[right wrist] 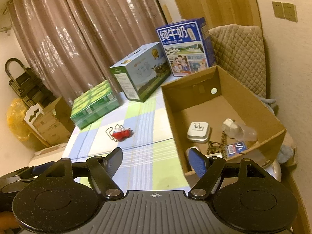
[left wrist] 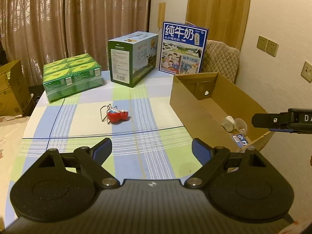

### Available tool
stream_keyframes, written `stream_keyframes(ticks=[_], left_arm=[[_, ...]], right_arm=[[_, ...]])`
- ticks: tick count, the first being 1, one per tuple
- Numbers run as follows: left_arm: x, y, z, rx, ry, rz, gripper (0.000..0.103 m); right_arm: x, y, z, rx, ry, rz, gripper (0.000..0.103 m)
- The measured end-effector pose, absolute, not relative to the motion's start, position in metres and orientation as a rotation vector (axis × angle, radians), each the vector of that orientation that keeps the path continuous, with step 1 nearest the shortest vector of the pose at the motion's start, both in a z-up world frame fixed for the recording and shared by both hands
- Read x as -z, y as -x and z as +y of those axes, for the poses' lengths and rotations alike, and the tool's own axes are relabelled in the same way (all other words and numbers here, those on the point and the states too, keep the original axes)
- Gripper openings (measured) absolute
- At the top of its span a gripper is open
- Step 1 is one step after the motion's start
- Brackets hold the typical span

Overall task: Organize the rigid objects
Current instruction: 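Move both tools back toward the red figurine and wire stand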

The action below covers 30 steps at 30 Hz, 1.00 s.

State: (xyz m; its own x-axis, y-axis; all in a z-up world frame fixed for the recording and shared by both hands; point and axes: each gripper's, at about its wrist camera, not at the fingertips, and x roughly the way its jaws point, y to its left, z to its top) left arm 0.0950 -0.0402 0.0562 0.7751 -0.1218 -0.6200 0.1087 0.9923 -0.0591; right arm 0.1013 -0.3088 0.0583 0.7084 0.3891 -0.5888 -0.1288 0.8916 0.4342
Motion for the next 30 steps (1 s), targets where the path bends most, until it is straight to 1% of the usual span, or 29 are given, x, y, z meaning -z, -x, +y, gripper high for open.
stream_keyframes(ticks=[14, 19, 24, 30], left_arm=[[-0.043, -0.107, -0.007, 0.09, 0.034, 0.686, 0.086], [-0.031, -0.122, 0.014, 0.078, 0.031, 0.688, 0.086], [-0.012, -0.145, 0.045, 0.039, 0.051, 0.704, 0.086], [0.02, -0.181, 0.071, 0.017, 0.042, 0.725, 0.086]], right_arm=[[-0.057, -0.124, -0.26, -0.369, -0.326, 0.729, 0.072], [-0.053, -0.135, -0.232, -0.409, -0.261, 0.682, 0.072], [-0.036, -0.157, -0.203, -0.447, -0.213, 0.682, 0.072], [0.002, -0.196, -0.175, -0.447, -0.164, 0.723, 0.072]])
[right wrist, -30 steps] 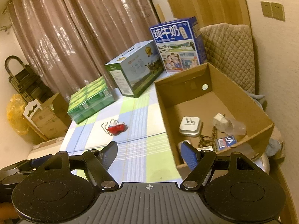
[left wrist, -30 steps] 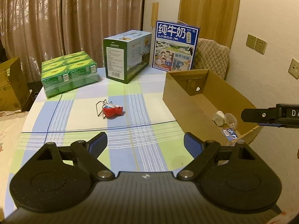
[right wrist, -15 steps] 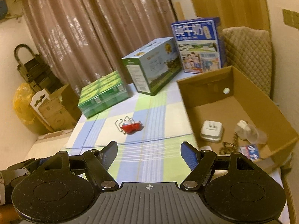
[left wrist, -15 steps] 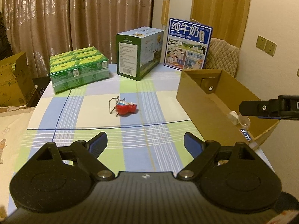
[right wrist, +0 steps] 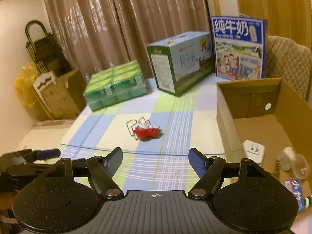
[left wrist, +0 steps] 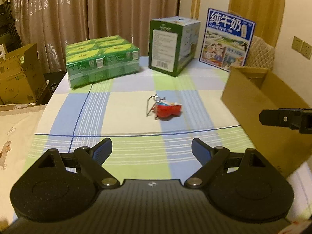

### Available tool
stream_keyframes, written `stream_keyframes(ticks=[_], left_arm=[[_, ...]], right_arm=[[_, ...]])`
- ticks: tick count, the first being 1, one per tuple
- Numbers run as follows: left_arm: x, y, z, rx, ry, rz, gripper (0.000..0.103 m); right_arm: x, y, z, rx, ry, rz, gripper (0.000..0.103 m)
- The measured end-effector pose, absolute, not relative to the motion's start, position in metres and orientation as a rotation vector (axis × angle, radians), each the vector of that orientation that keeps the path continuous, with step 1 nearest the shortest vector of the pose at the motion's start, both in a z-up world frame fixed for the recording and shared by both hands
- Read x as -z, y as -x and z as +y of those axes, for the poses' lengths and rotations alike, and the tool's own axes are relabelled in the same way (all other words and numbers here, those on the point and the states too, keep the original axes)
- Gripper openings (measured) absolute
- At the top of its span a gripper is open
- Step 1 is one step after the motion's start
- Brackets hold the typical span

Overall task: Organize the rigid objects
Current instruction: 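Move both tools back toward the red figurine and wire stand, then grasp the red Doraemon figurine with the right tool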

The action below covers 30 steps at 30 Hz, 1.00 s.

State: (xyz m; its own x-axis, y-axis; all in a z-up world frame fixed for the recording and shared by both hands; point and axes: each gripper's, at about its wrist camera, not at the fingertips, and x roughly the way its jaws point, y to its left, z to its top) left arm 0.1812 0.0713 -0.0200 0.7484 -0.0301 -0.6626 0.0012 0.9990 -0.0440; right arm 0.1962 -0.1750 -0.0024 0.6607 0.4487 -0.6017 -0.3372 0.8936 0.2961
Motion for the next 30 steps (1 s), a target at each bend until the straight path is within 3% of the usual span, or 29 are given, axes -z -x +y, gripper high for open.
stream_keyframes(ticks=[7, 30], left_arm=[[0.057, -0.223, 0.089, 0.01, 0.036, 0.73, 0.086], [0.086, -0.309, 0.122, 0.069, -0.049, 0.69, 0.084]], right_arm=[[0.046, -0.239, -0.143, -0.464, -0.035, 0.72, 0.072], [0.136, -0.341, -0.059, -0.676, 0.305, 0.618, 0.071]])
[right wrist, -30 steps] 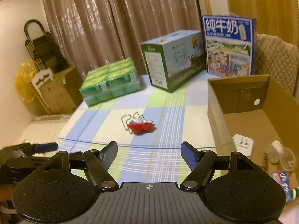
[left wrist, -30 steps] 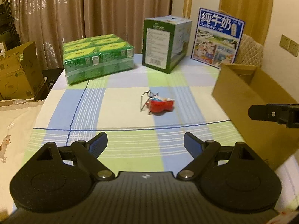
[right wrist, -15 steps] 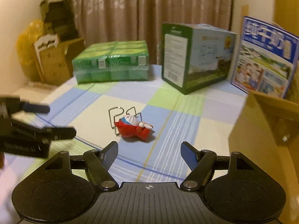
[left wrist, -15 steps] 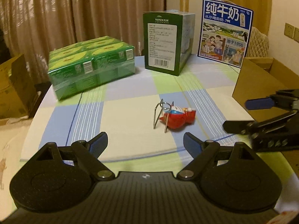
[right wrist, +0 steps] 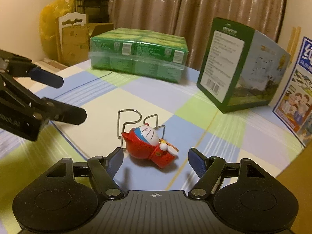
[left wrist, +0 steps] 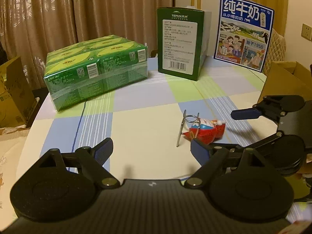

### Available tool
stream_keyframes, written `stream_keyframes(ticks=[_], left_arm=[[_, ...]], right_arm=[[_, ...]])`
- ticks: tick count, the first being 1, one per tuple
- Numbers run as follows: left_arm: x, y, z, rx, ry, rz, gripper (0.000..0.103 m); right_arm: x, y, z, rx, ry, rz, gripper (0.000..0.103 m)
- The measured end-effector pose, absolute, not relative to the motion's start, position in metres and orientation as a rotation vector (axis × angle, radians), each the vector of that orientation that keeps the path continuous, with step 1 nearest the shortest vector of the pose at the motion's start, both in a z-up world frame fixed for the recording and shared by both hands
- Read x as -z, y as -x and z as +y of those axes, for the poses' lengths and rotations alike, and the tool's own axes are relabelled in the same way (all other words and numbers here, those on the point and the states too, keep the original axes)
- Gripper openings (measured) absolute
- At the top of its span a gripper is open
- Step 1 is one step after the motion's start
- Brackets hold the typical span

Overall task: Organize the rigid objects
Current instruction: 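Grasp the red Doraemon figurine with the right tool, then lift the red figurine with the right tool while the left tool approaches the wire stand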

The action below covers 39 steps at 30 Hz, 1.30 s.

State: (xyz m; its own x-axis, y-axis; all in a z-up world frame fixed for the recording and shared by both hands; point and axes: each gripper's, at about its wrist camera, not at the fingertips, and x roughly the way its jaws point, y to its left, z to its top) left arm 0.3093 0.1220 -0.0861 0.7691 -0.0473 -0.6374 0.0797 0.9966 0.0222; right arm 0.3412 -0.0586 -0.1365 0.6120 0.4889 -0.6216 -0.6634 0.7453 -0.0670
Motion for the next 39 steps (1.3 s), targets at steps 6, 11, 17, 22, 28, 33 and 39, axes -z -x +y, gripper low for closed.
stream_keyframes(ticks=[6, 11, 17, 22, 28, 33, 39], left_arm=[[0.089, -0.311, 0.129, 0.061, -0.016, 0.703, 0.084], [0.088, -0.311, 0.129, 0.067, 0.005, 0.7, 0.084], [0.09, -0.311, 0.126, 0.081, -0.002, 0.697, 0.084], [0.092, -0.311, 0.119, 0.11, -0.035, 0.69, 0.084], [0.092, -0.31, 0.112, 0.135, -0.041, 0.688, 0.084], [0.091, -0.309, 0.109, 0.155, -0.046, 0.685, 0.083], [0.089, -0.308, 0.107, 0.162, -0.046, 0.68, 0.083]], right_arm=[[0.144, -0.35, -0.049, -0.713, 0.367, 0.572, 0.071], [0.149, -0.353, -0.041, -0.743, 0.413, 0.549, 0.063], [0.152, -0.347, -0.043, -0.746, 0.435, 0.552, 0.05], [0.146, -0.333, -0.051, -0.72, 0.453, 0.602, 0.046], [0.132, -0.338, -0.071, -0.595, 0.329, 0.789, 0.046], [0.121, -0.323, -0.094, -0.669, 0.215, 0.775, 0.055], [0.123, -0.303, -0.097, -0.672, 0.367, 0.653, 0.061]])
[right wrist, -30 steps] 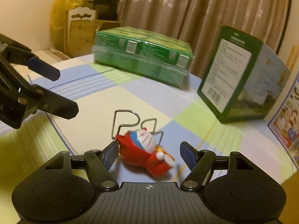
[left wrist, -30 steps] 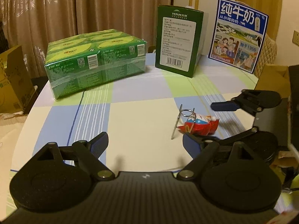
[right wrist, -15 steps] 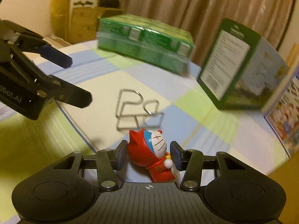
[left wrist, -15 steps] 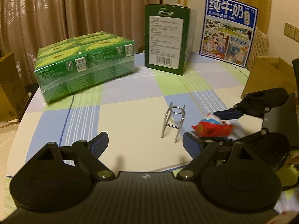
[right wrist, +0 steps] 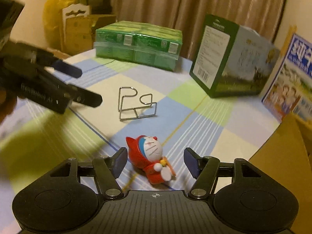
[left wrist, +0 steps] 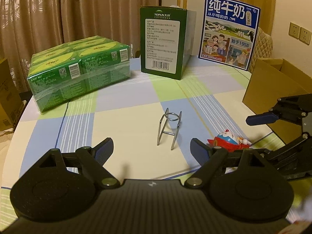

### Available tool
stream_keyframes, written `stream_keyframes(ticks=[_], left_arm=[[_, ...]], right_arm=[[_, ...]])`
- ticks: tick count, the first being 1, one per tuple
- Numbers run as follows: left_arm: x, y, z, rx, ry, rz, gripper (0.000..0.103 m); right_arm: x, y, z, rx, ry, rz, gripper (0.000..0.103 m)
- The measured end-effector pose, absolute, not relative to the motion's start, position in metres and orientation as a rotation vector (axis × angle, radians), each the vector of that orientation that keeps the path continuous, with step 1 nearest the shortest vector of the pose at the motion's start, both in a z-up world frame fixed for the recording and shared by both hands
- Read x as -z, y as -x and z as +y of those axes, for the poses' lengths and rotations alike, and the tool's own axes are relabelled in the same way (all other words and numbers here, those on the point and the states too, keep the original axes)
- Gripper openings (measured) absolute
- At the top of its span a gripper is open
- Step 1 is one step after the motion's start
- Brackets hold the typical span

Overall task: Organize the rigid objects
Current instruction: 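Lift the red figurine with the right tool while the left tool approaches the wire stand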

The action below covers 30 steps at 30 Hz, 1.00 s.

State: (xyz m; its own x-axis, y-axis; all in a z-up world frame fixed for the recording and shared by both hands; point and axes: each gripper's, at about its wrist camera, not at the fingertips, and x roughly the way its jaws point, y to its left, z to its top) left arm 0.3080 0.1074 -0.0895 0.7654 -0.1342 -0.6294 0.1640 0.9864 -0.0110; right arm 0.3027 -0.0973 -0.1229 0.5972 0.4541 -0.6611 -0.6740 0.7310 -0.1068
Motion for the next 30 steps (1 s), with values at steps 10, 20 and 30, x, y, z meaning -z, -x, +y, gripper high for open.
stream_keyframes(ticks=[10, 20, 30], left_arm=[[0.091, -0.309, 0.106, 0.143, -0.058, 0.671, 0.082], [0.095, -0.311, 0.096, 0.18, -0.097, 0.649, 0.082], [0.11, -0.337, 0.09, 0.211, -0.118, 0.63, 0.069]], right_arm=[[0.155, -0.315, -0.079, -0.719, 0.419, 0.667, 0.049], [0.14, -0.327, -0.093, -0.634, 0.264, 0.729, 0.043], [0.12, -0.347, -0.118, -0.494, 0.065, 0.789, 0.043]])
